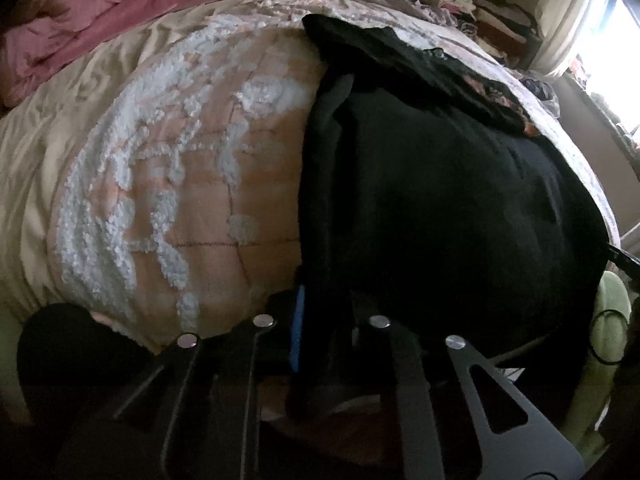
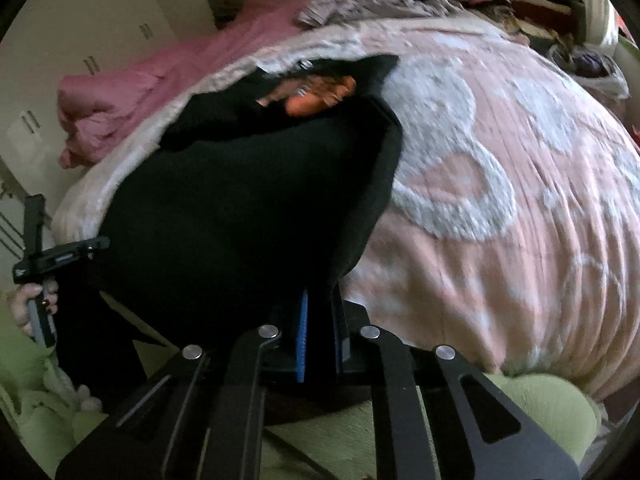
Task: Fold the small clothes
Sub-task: 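Lift the hem with both tools and fold it toward the collar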
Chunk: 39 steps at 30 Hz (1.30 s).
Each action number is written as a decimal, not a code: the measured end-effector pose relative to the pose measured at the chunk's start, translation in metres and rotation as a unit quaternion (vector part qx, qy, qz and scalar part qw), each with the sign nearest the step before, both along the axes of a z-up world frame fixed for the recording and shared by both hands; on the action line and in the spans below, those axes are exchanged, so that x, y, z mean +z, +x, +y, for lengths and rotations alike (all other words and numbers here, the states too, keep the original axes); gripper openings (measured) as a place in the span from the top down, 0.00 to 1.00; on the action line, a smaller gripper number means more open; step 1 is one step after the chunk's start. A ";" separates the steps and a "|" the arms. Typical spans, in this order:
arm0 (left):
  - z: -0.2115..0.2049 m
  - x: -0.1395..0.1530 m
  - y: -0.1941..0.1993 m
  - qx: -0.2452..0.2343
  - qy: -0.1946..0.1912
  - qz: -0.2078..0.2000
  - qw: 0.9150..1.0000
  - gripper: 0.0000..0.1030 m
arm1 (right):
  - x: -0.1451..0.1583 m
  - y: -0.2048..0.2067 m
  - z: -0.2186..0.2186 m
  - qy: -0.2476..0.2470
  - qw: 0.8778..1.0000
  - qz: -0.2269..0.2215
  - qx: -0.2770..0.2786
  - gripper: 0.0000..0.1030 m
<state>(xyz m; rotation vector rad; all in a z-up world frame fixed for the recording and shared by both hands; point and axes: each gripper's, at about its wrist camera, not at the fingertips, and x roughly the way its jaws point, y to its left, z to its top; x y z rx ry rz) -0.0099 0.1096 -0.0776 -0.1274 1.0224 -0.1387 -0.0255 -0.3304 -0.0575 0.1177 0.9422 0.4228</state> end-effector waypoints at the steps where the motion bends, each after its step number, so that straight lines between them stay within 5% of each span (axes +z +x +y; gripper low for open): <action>1: 0.001 0.003 0.000 -0.001 -0.008 -0.002 1.000 0.96 | 0.004 0.001 0.001 0.005 1.000 -0.005 0.002 0.92; 9: 0.015 0.050 0.024 0.002 -0.062 -0.053 0.997 0.96 | 0.048 0.029 0.009 0.042 0.997 -0.059 -0.002 0.92; 20: 0.023 0.090 0.093 0.040 -0.088 -0.099 0.990 0.96 | 0.086 0.093 -0.003 0.062 0.992 -0.106 -0.040 0.92; 35: 0.014 0.052 0.174 0.087 -0.091 -0.075 0.989 0.95 | 0.033 0.173 -0.014 0.046 0.991 -0.053 -0.110 0.90; 39: 0.013 0.052 0.169 0.085 -0.098 -0.082 0.988 0.82 | 0.021 0.175 -0.015 0.047 0.992 -0.032 -0.116 0.66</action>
